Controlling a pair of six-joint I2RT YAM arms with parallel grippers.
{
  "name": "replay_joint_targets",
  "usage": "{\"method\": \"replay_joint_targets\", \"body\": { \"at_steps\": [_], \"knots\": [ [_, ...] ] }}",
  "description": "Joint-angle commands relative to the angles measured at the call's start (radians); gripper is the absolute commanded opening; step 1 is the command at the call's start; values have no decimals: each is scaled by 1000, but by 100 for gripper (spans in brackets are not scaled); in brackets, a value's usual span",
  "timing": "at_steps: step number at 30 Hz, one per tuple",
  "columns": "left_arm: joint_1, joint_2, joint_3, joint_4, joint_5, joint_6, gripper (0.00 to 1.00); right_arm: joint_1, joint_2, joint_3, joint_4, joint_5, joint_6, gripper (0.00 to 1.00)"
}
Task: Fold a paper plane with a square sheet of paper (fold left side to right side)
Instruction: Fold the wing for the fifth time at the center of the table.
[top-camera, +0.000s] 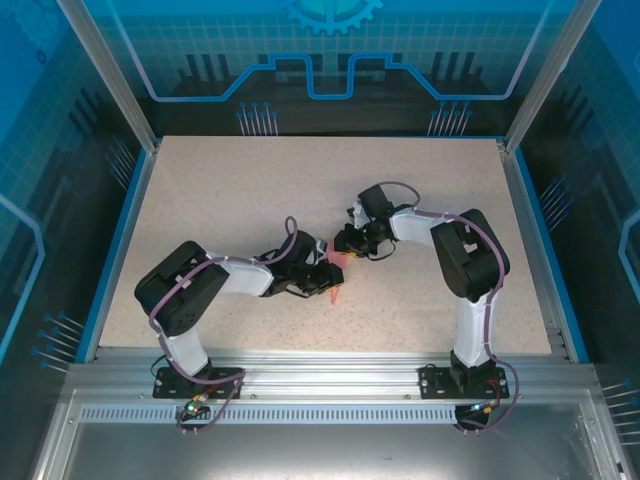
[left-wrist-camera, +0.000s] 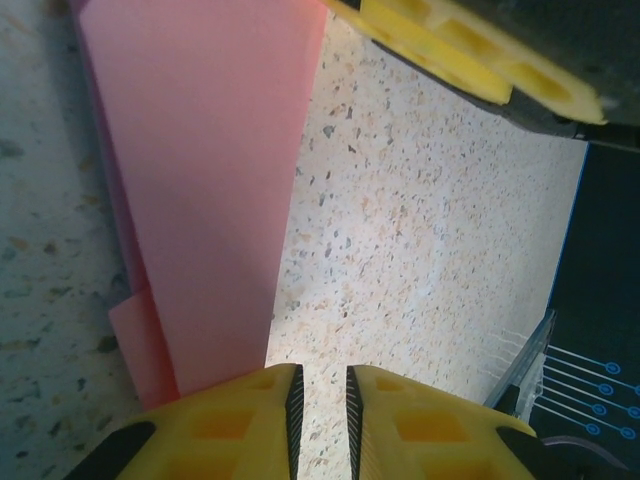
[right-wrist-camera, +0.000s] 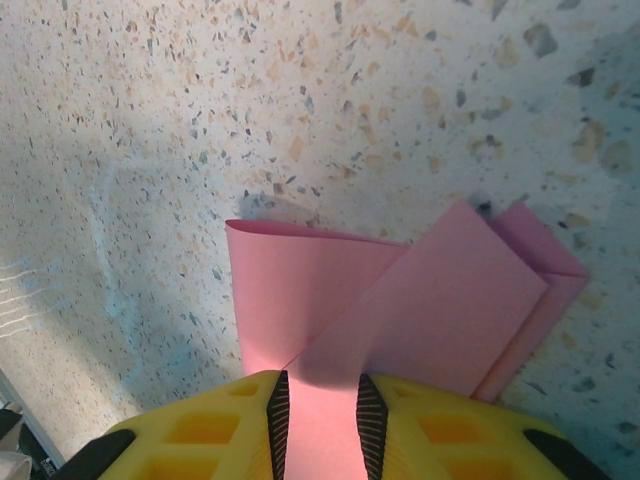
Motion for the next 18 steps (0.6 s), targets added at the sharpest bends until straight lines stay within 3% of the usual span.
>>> {"method": "replay_joint_targets", "body": {
  "at_steps": [1, 18],
  "knots": [
    [-12, 20, -27, 10, 6, -21, 23, 0, 77, -14, -50, 62, -14, 29],
    [-35, 46, -74, -71, -28, -84, 18, -18, -46, 36, -69, 16, -68, 29]
  ]
}}
